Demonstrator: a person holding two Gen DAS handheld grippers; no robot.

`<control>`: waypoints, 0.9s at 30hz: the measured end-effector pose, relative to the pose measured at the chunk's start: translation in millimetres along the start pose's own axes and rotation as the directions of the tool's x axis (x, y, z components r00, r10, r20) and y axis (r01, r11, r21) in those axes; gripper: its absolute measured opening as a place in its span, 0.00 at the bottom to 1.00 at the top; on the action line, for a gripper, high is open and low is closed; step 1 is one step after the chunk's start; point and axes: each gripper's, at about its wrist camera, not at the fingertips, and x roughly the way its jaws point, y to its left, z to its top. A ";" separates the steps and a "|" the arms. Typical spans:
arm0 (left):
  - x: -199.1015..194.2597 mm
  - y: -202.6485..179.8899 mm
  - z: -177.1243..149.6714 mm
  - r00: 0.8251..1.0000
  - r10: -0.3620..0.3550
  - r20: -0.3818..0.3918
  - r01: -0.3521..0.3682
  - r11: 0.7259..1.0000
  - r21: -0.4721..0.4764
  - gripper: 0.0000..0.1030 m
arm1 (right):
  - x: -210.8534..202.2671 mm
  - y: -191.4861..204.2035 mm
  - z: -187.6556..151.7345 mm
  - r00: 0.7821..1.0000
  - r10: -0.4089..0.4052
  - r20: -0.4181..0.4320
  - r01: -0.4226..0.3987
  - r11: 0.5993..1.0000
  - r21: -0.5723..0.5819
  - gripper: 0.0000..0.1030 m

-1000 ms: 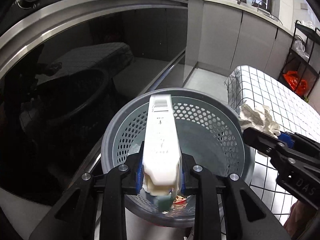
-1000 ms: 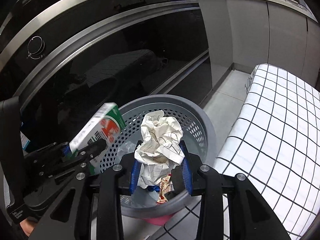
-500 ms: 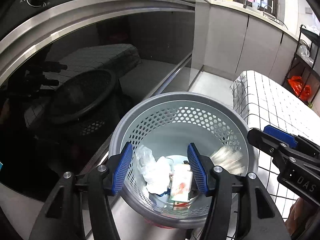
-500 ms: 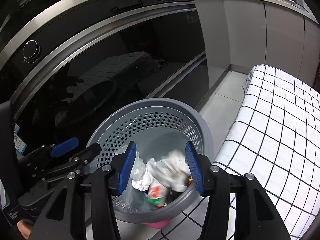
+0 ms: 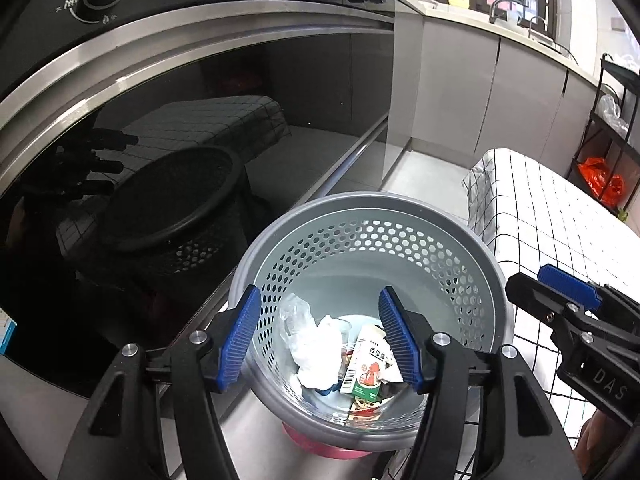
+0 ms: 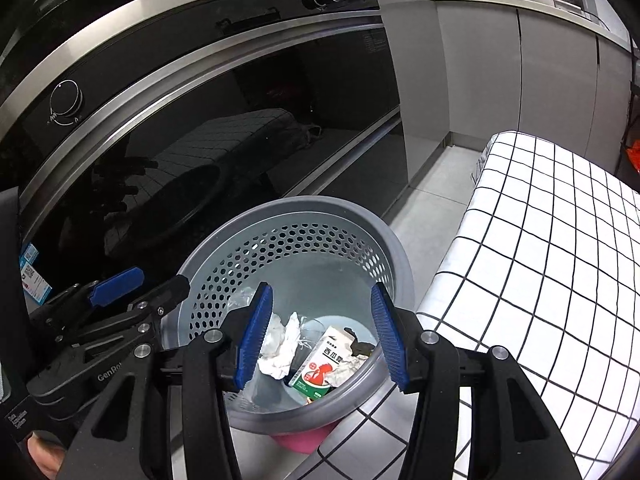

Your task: Collect trash

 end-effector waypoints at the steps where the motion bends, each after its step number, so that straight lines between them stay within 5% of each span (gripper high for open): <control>1: -0.7 0.6 -0.3 1.000 0.002 0.001 -0.002 1.000 0.000 0.59 | -1.8 0.7 -1.2 1.000 -0.006 0.003 0.006 1.000 0.000 0.51; 27: -35.8 13.7 -6.1 0.994 0.001 0.106 0.001 1.000 -0.020 0.83 | -32.3 23.7 -9.4 0.991 -0.126 0.036 0.126 0.992 0.003 0.60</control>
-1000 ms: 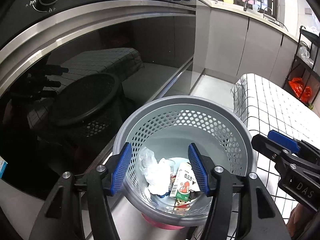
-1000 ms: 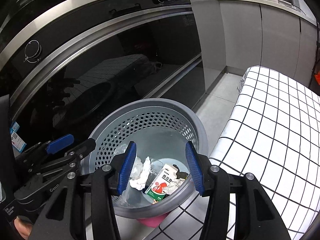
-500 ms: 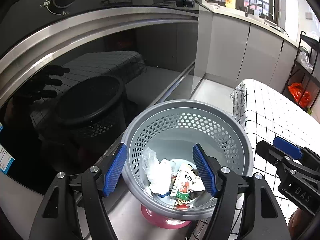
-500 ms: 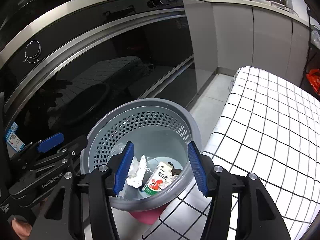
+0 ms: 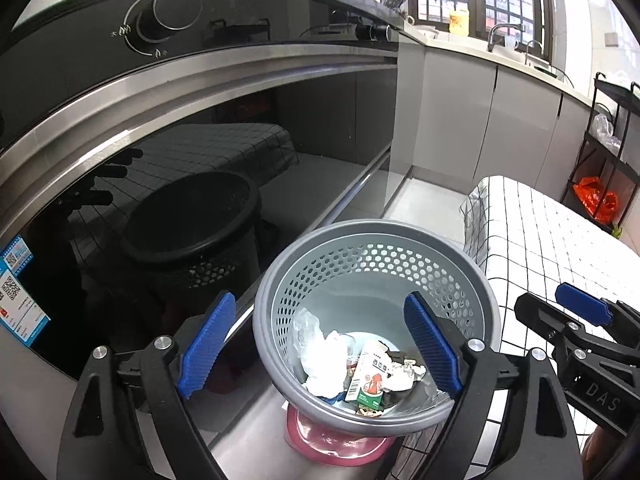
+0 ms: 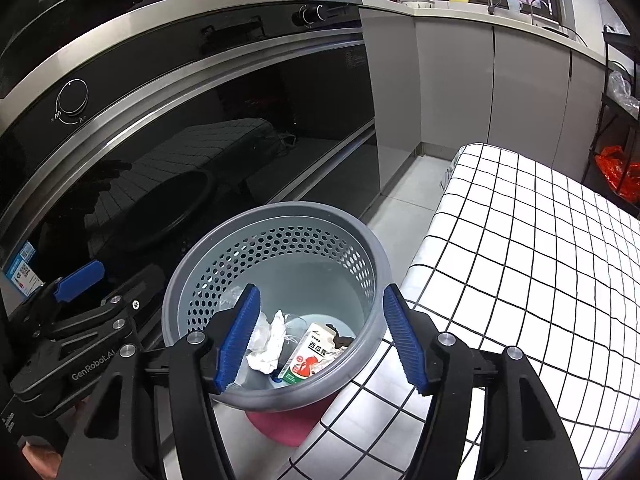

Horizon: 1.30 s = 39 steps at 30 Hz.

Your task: Collect trash

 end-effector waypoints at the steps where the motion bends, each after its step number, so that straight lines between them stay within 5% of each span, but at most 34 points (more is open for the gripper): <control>1: -0.8 1.1 0.1 1.000 0.000 0.003 0.000 1.000 -0.002 0.85 | -0.4 0.5 -0.5 1.000 -0.003 0.001 0.003 1.000 0.000 0.60; 13: -8.8 8.6 1.6 0.999 0.014 0.041 -0.014 1.000 -0.016 0.94 | -7.8 4.3 -2.9 0.999 -0.037 0.022 0.037 0.999 0.007 0.70; 39: -11.1 14.6 1.9 0.998 0.039 0.049 -0.037 0.998 -0.042 0.94 | -9.1 7.2 -1.5 0.998 -0.052 0.026 0.052 0.999 -0.001 0.71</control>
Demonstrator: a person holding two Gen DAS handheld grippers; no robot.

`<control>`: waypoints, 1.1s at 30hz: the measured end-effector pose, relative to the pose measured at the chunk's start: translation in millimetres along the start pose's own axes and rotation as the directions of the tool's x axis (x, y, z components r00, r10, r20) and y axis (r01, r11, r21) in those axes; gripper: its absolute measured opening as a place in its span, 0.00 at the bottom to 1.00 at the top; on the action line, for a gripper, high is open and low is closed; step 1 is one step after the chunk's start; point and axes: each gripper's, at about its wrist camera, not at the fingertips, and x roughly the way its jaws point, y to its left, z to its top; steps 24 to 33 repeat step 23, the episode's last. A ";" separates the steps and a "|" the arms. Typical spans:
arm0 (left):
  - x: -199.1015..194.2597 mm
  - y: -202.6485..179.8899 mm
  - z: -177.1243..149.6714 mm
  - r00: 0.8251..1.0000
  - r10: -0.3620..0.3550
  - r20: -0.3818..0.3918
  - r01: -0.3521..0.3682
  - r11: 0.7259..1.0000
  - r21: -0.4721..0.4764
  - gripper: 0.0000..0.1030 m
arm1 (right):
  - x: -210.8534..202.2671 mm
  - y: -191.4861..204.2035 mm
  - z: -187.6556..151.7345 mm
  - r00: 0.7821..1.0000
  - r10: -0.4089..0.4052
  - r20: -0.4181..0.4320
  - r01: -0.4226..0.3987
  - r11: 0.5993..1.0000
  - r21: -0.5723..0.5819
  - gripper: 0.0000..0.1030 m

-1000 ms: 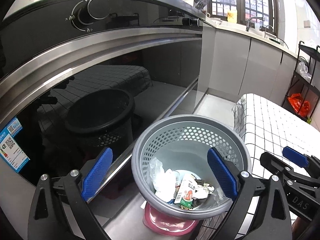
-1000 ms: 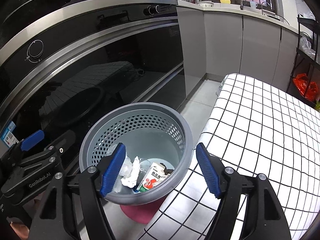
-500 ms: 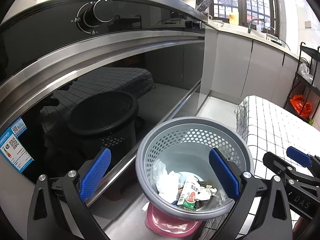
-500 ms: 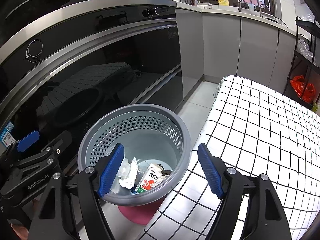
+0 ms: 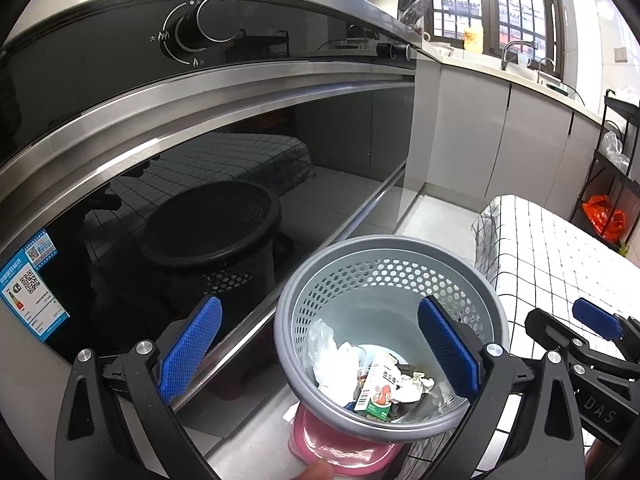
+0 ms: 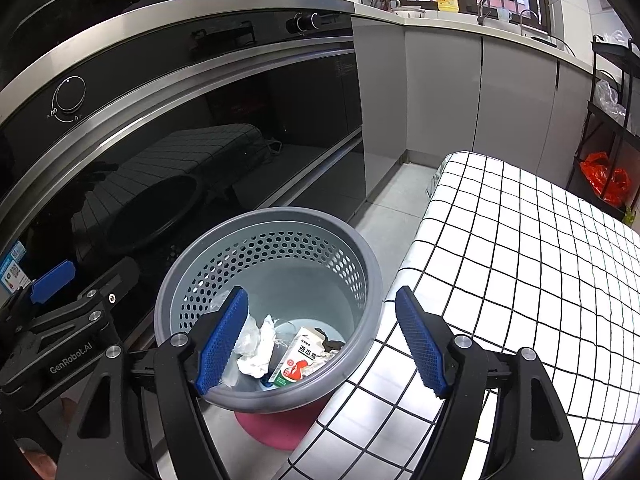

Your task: Collect trash

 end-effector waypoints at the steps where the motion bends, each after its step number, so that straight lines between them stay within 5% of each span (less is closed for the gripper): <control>1: -0.7 -0.1 0.0 1.000 0.000 0.004 0.000 1.000 0.000 0.94 | 0.1 -0.1 0.0 1.000 0.000 0.000 0.000 1.000 0.000 0.71; 33: -3.8 -7.3 0.4 1.000 0.002 0.019 -0.003 0.999 0.037 0.94 | 0.0 0.2 -0.7 1.000 0.001 0.003 -0.001 1.000 0.004 0.71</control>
